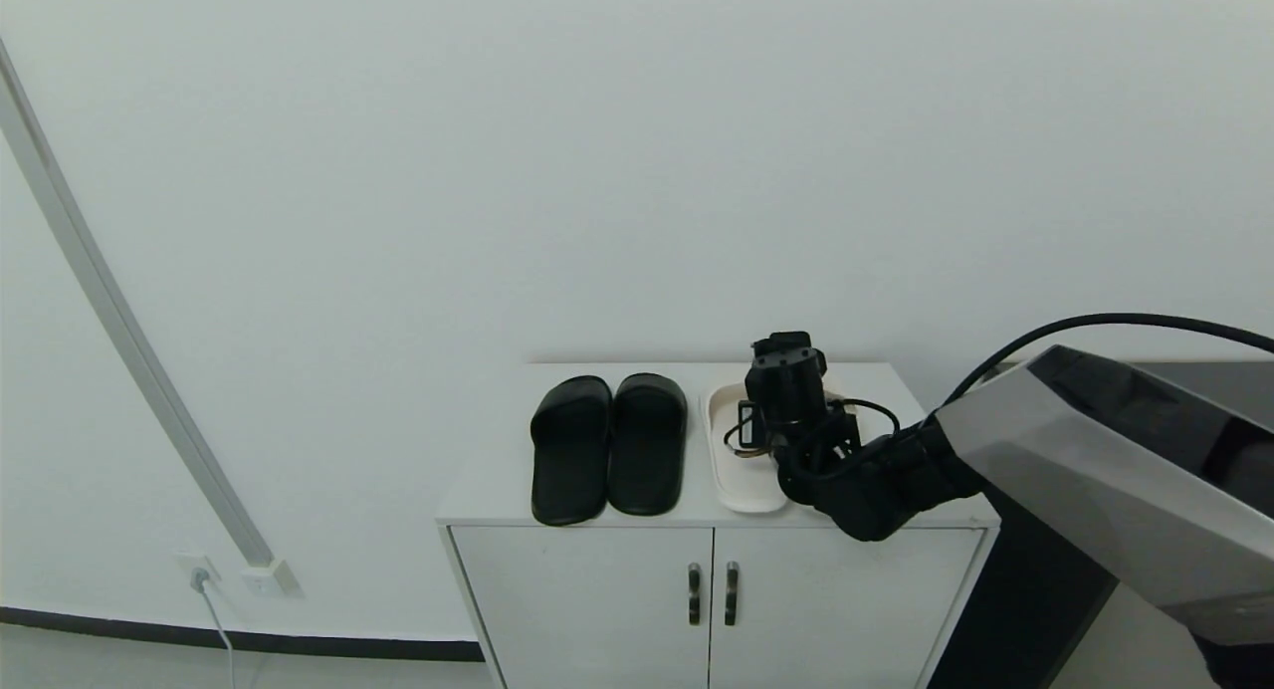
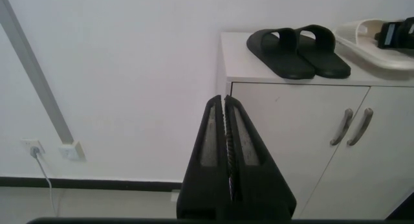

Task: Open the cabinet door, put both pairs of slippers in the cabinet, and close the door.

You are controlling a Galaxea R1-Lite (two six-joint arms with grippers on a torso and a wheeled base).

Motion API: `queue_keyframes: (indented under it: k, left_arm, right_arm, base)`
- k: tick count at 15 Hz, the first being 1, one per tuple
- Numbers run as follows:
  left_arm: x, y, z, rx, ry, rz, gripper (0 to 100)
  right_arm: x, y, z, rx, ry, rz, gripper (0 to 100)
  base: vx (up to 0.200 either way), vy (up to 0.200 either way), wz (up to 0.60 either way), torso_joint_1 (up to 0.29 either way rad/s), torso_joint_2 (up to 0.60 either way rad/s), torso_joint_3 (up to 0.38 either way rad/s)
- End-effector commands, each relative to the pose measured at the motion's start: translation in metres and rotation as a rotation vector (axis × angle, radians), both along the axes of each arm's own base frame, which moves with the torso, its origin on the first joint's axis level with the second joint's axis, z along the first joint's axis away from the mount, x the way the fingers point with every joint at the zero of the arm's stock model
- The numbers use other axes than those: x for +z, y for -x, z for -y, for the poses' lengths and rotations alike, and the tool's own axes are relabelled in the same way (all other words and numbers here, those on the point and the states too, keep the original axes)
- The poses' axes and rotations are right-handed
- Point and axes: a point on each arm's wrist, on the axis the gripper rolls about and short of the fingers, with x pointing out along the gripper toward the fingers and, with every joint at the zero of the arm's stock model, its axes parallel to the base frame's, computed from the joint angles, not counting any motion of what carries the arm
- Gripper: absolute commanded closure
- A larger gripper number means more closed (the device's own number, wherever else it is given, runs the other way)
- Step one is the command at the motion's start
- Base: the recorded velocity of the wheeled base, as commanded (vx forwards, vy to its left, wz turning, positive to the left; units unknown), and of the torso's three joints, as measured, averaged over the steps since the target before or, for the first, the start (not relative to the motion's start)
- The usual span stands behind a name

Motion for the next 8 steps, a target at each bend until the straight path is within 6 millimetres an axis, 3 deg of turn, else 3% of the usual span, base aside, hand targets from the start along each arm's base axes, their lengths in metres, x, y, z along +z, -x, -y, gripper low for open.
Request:
queue_keyframes:
  k: [1, 3, 6, 8]
  left_arm:
    - [0.0, 0.0, 0.0, 0.001, 0.001, -0.001, 100]
    - [0.0, 0.0, 0.0, 0.001, 0.001, -0.001, 100]
    - [0.0, 0.0, 0.0, 0.001, -0.001, -0.001, 100]
    - [0.0, 0.0, 0.0, 0.001, -0.001, -0.001, 100]
  right_arm:
    - [0.038, 0.036, 0.011, 0.078, -0.003, 0.068, 100]
    - [0.045, 0.063, 0.018, 0.162, 0.006, 0.084, 100]
    - [0.056, 0.129, 0.041, 0.411, -0.003, 0.053, 100]
    - [0.069, 0.159, 0.056, 0.557, -0.038, 0.045, 100]
  base:
    - [0.0, 0.0, 0.0, 0.0, 0.0, 0.0]
    - [0.0, 0.0, 0.0, 0.0, 0.0, 0.0]
    - [0.0, 0.0, 0.0, 0.0, 0.0, 0.0]
    - [0.0, 0.0, 0.0, 0.0, 0.0, 0.0]
